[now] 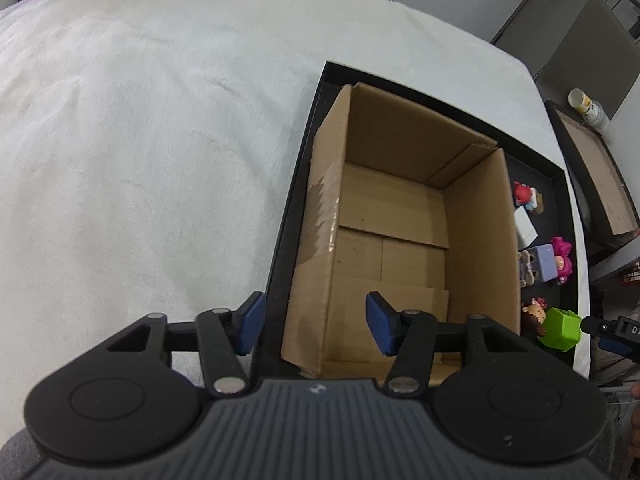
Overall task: Organize rigid objects
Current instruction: 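Move the right gripper to the green cube container and close on it, then carry the green container into the cardboard box and open the right gripper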
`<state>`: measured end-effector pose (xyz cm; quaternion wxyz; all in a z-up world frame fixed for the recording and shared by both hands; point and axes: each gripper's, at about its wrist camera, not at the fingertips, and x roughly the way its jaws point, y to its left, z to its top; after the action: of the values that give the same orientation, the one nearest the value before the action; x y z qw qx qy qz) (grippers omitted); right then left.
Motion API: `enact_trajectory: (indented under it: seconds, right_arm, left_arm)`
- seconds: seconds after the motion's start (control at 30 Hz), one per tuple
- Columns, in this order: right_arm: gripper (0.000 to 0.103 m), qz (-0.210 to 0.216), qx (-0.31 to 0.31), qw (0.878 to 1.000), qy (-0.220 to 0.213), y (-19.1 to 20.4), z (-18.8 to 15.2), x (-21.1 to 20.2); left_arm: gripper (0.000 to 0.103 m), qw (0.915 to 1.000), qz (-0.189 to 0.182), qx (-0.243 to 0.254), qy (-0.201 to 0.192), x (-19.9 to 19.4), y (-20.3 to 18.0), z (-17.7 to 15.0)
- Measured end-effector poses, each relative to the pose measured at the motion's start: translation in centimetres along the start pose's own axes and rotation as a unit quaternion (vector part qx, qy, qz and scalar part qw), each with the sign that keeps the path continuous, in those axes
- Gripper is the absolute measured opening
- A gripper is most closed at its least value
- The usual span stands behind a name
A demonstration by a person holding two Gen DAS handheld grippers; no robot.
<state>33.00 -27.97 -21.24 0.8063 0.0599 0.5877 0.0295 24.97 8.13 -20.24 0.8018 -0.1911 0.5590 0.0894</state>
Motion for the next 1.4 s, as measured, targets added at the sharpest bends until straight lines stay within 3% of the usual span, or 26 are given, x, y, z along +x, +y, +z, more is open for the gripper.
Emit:
enact_trajectory:
  seconds: [0.2,0.4,0.43,0.5,0.63,0.93,1.4]
  right_arm:
    - [0.080,-0.020,-0.002,1.000,0.018,-0.1,0.4,2.3]
    - [0.072,-0.040,-0.008,0.999,0.030,-0.1,0.6,4.1]
    - [0.069,-0.041,-0.009,0.999,0.034,0.0,0.5,4.3]
    - [0.051,-0.046,-0.016,0.998,0.035,0.2,0.4,4.5]
    - [0.048,-0.022,-0.017,0.999,0.030,0.6,0.5,3.9]
    - [0.048,-0.010,-0.023,1.000,-0.002,1.8,0.4,0.6]
    - [0.048,0.062,-0.054,0.995,-0.053,8.6,0.5,-5.9]
  left_arm:
    - [0.044,0.9999,0.005,0.003,0.016,1.1,0.3,0.6]
    - [0.027,0.9995,-0.005,-0.001,0.032,2.3,0.6,0.8]
    - [0.025,0.9995,-0.005,-0.003,0.032,2.5,0.6,0.7]
    - [0.019,0.9993,-0.011,-0.012,0.033,2.7,0.7,0.6]
    - [0.020,0.9995,-0.015,-0.014,0.023,2.4,0.8,0.4]
    - [0.022,0.9990,-0.030,-0.028,0.017,1.8,1.5,0.4]
    - [0.019,0.9981,-0.061,-0.014,0.001,1.1,2.3,-0.1]
